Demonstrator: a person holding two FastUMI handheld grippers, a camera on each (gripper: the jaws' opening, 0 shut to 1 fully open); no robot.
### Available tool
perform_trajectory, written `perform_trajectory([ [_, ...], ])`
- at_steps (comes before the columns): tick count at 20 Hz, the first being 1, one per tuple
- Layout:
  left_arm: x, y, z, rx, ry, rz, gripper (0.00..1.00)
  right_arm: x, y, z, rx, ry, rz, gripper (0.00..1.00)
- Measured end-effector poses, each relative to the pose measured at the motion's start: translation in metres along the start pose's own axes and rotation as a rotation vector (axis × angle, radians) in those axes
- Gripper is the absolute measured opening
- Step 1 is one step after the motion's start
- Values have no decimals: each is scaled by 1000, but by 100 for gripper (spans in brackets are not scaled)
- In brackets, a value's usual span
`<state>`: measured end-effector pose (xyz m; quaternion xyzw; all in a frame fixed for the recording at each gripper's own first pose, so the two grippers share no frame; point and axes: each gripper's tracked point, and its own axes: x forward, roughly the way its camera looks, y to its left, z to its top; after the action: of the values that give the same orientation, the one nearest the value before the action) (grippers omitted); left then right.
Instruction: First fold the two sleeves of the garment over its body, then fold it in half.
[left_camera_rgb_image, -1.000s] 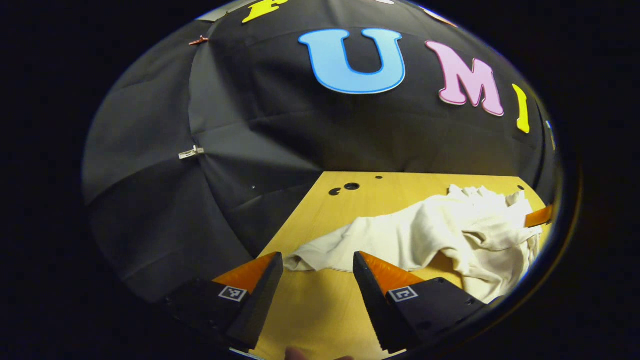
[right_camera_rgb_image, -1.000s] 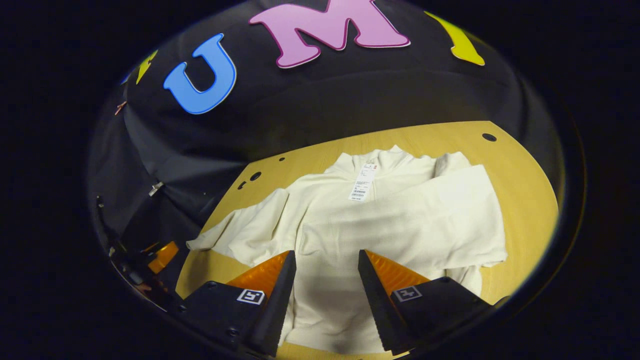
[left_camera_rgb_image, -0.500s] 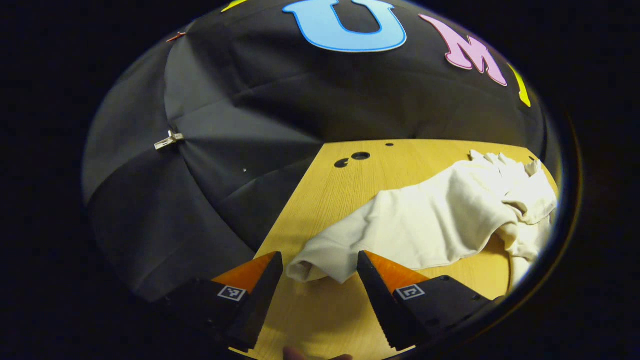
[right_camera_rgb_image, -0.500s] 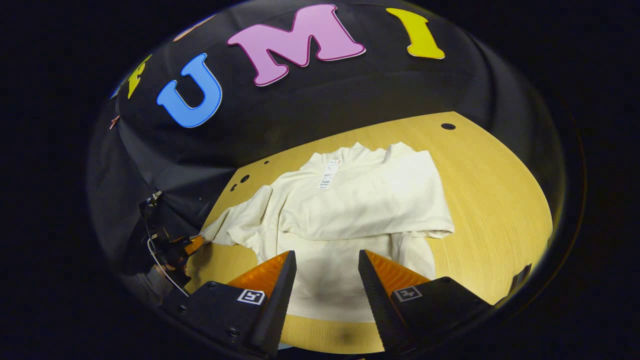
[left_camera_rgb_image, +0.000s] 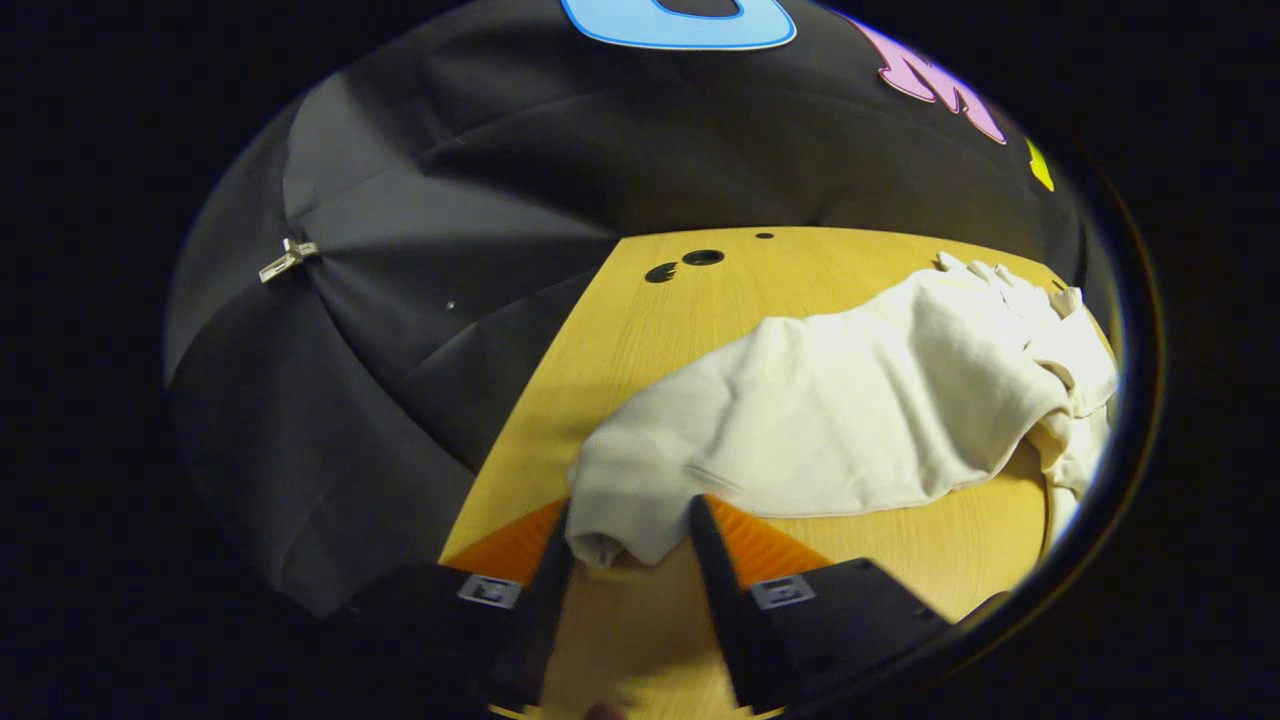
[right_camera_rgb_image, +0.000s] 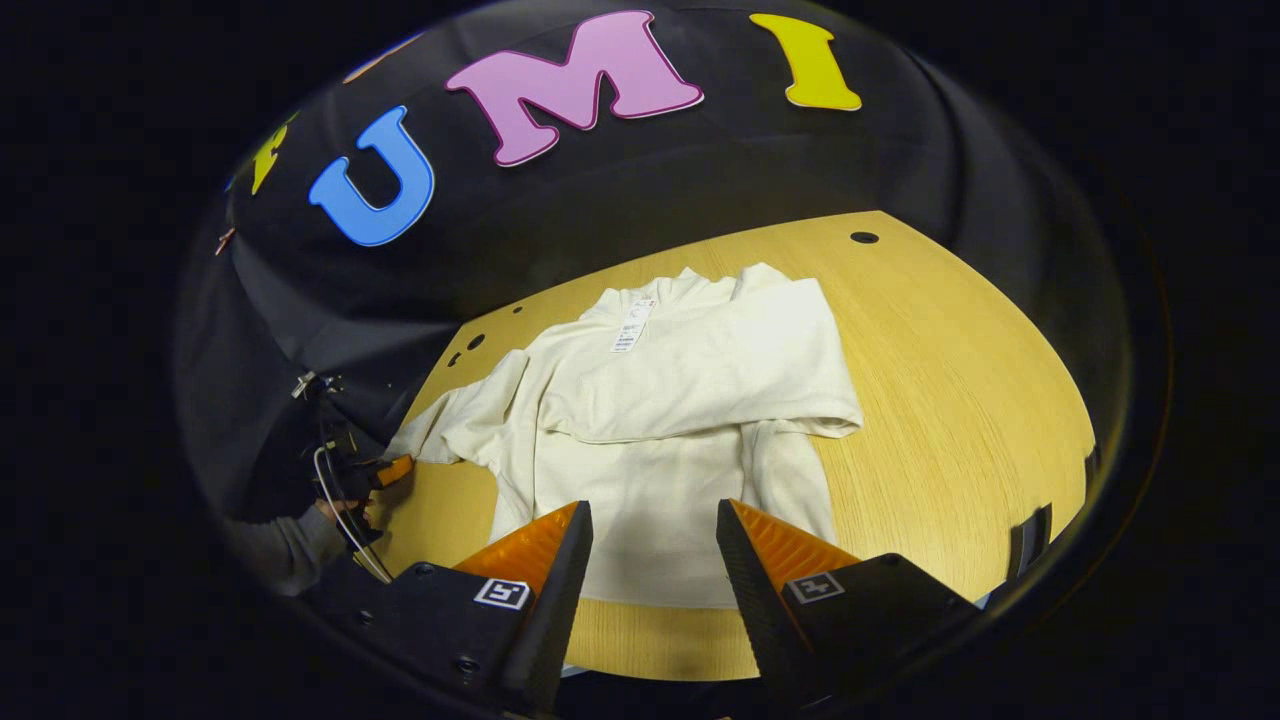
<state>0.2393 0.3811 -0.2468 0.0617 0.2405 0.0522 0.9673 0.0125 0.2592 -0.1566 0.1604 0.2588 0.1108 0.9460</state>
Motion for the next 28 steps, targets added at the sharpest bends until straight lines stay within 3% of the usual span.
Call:
perform_trajectory([
  [1,2,-2,0,14,3,1,51,-1,-1,-2,0,3,1,77],
  [4,0,0,2,23,-5,15,21,-2,-2,-5,6,10,2,77],
  [7,-3,-2,6,-9,-19,-10,7,-5,-5,-7,7,13,1,77],
  [10,-11,-1,8,-46,-28,-53,2,-6,-9,-8,15,16,0,77],
  [11,-15,-1,11,-49,-39,-61,6,-6,-10,-9,15,18,0,77],
  [21,-64,-27,60,-83,-161,-125,6,-7,-18,-11,9,35,19,77],
  [28,-116,-115,131,-102,-275,-256,6,-12,-37,-9,9,34,25,77],
])
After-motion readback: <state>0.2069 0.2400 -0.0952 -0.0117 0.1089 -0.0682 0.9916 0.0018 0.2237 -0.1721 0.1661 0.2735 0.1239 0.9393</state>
